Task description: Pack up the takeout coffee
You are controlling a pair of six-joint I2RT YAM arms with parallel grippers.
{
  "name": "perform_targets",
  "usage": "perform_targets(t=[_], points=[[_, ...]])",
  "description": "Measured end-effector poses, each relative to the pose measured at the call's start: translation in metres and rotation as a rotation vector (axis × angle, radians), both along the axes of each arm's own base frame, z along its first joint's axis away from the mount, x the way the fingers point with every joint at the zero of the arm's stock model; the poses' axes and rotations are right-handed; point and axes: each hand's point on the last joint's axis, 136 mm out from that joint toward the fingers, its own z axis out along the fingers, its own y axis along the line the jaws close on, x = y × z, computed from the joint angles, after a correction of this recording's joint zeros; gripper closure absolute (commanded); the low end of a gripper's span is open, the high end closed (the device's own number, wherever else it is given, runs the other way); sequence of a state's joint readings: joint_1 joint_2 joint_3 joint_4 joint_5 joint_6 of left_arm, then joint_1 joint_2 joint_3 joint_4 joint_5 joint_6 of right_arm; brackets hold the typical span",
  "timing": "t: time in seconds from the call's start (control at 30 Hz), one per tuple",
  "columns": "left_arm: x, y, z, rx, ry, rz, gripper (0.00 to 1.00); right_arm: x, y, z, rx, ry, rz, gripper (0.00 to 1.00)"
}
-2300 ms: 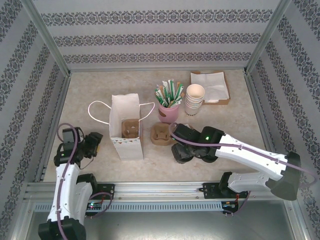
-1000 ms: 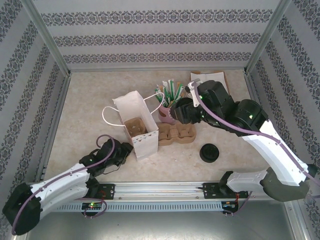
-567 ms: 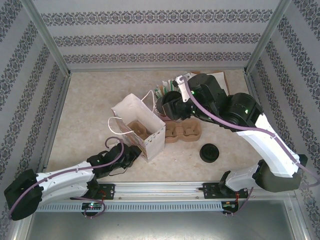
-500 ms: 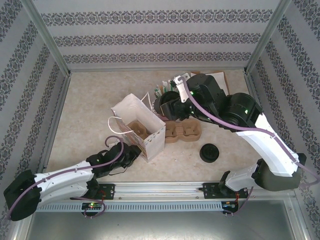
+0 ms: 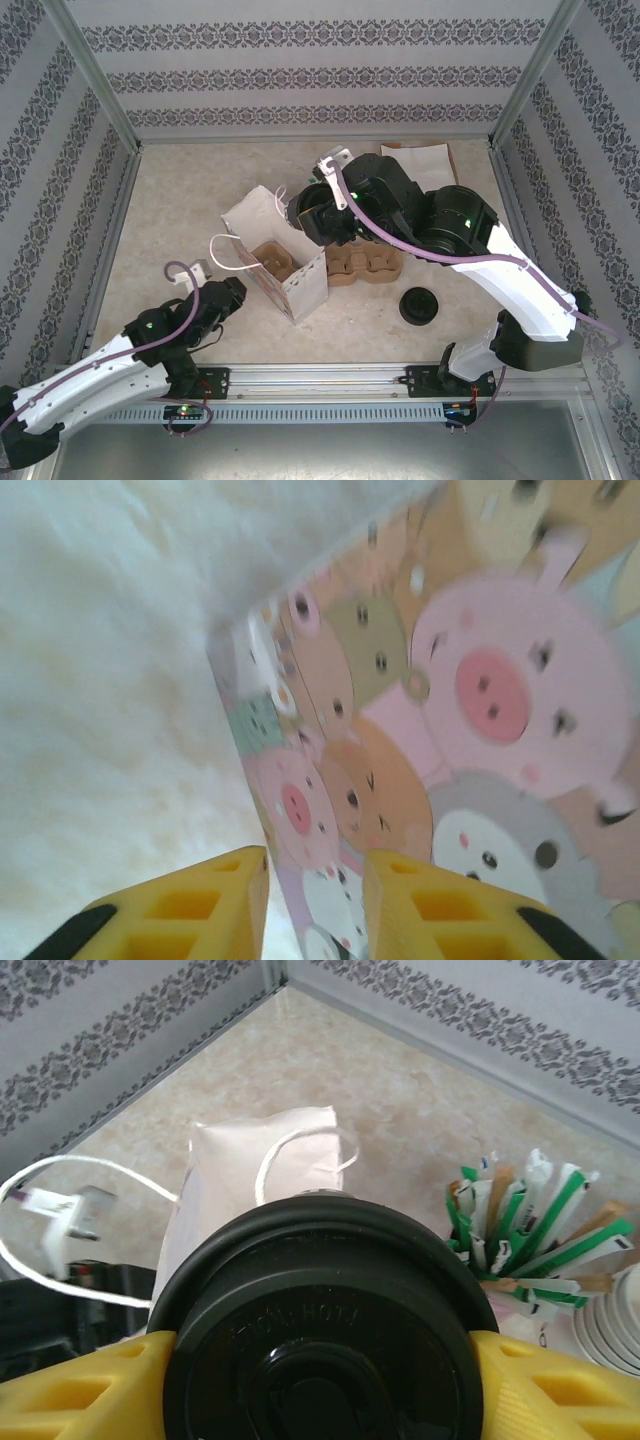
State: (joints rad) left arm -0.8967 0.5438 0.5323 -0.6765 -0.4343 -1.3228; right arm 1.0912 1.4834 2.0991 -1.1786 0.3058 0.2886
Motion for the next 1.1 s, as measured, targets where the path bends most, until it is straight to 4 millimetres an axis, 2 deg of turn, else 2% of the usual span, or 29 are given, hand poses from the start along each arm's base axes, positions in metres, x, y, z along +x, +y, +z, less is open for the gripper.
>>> perform_targets(t=[0.13,0.23,0.37,0.53,0.63,0.77,0.93,1.03,1.1], points=[[0.003,0.04,0.03,0.107,-0.079,0.11,0.7,0.001,-0.013,0.008,0.003,-0.033,-0.037,0.32],[0.009,0.07,0.041,0.168,-0.104,0.213,0.7,-0.001,-0.027,0.016,0.007,-0.053,-0.058,0.32],[0.019,0.111,0.033,0.223,-0.024,0.351,0.65,-0.006,-0.047,0.027,0.02,-0.083,-0.082,0.32],[0.057,0.132,0.009,0.1,0.14,0.388,0.63,-0.011,-0.063,0.037,0.04,-0.103,-0.095,0.32],[0.093,0.128,-0.008,-0.001,0.17,0.326,0.63,-0.013,-0.067,0.039,0.045,-0.109,-0.096,0.32],[0.132,0.105,-0.027,-0.093,0.19,0.171,0.64,-0.014,-0.063,0.037,0.045,-0.098,-0.08,0.32],[0.186,0.08,-0.027,-0.223,0.134,0.007,0.65,-0.013,-0.042,0.027,0.024,-0.063,-0.036,0.33],[0.203,0.067,-0.035,-0.29,0.116,-0.065,0.67,-0.013,-0.027,0.021,0.007,-0.041,-0.007,0.33],[0.206,0.062,-0.044,-0.315,0.128,-0.091,0.66,-0.015,-0.017,0.017,0.002,-0.028,0.016,0.33]])
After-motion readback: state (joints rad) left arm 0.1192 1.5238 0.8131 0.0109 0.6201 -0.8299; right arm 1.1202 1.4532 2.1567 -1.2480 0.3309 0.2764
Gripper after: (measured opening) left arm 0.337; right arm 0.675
